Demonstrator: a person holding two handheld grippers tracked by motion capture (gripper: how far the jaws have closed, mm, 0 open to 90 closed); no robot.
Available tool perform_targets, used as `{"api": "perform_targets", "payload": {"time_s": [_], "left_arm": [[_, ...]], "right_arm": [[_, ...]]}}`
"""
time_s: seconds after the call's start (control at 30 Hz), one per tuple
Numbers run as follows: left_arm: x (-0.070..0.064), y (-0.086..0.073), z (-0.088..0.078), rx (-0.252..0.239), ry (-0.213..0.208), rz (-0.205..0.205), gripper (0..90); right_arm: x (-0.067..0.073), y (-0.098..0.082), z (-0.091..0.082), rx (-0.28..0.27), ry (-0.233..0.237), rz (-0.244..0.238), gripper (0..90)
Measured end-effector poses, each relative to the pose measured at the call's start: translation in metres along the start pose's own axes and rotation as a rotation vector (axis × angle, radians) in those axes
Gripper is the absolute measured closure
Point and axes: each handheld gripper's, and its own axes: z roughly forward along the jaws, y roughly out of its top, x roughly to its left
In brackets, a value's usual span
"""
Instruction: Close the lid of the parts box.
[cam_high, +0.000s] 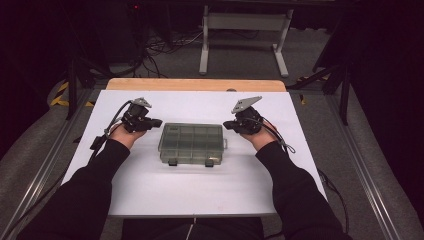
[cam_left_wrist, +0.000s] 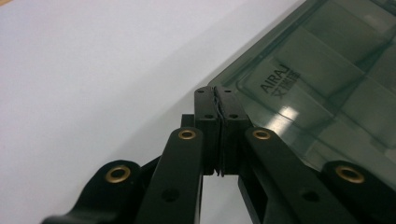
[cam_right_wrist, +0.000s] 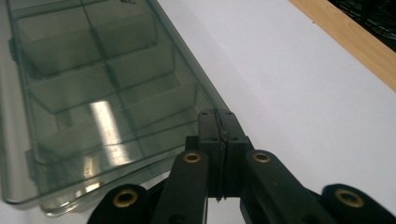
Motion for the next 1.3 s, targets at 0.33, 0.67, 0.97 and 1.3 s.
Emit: {"api": "perform_targets", "payload": {"time_s": [0.33, 0.67, 0.97, 1.3], "left_arm": [[-0.009, -0.002, -0.014, 0.001, -0.044, 0.043, 88.1], [-0.031, 0.0, -0.029, 0.027, -0.052, 0.116, 87.8], [-0.046, -0.003, -0.032, 0.053, -0.085, 0.137, 87.6], [-0.056, -0.005, -0.032, 0.096, -0.116, 0.144, 87.5]], "right_arm": [[0.016, 0.006, -0.008, 0.02, 0.026, -0.028, 90.0], [0.03, 0.003, -0.012, 0.021, 0.049, -0.046, 90.0], [0.041, 0.002, -0.013, 0.036, 0.077, -0.067, 90.0], [0.054, 0.004, -0.011, 0.077, 0.115, -0.101, 90.0]]}}
